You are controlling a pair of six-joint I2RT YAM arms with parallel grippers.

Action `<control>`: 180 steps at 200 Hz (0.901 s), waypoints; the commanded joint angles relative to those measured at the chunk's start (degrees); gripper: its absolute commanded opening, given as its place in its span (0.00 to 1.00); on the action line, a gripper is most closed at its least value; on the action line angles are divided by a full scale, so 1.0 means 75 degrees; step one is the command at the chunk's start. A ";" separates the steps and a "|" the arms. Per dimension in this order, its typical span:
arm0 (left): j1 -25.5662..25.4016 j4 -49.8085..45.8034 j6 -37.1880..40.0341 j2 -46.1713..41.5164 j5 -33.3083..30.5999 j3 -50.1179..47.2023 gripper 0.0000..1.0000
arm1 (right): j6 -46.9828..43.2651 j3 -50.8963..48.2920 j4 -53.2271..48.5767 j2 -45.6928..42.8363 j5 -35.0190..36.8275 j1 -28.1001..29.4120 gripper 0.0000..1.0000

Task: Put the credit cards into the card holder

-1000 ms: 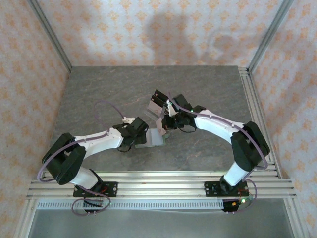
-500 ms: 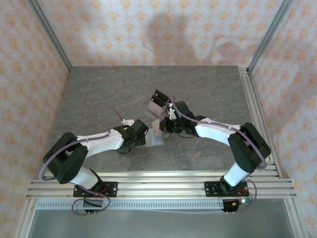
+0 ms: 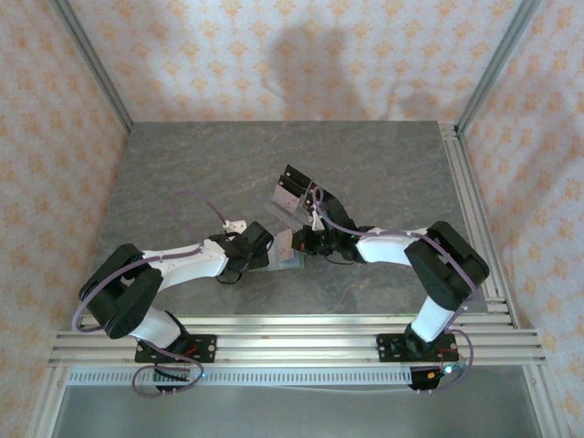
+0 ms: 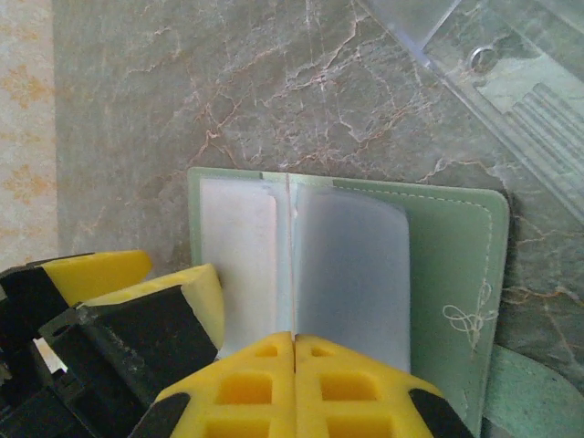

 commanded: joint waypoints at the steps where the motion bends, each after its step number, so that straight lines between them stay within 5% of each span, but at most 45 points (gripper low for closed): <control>1: -0.0032 -0.0419 -0.0070 0.0158 -0.0225 -0.0328 1.00 | 0.0154 -0.0108 0.0770 0.0146 -0.0147 0.0031 0.00; 180: -0.0057 -0.0470 -0.0091 0.0088 -0.0255 -0.0376 1.00 | 0.0558 -0.0615 0.1511 0.0243 -0.0219 -0.0016 0.00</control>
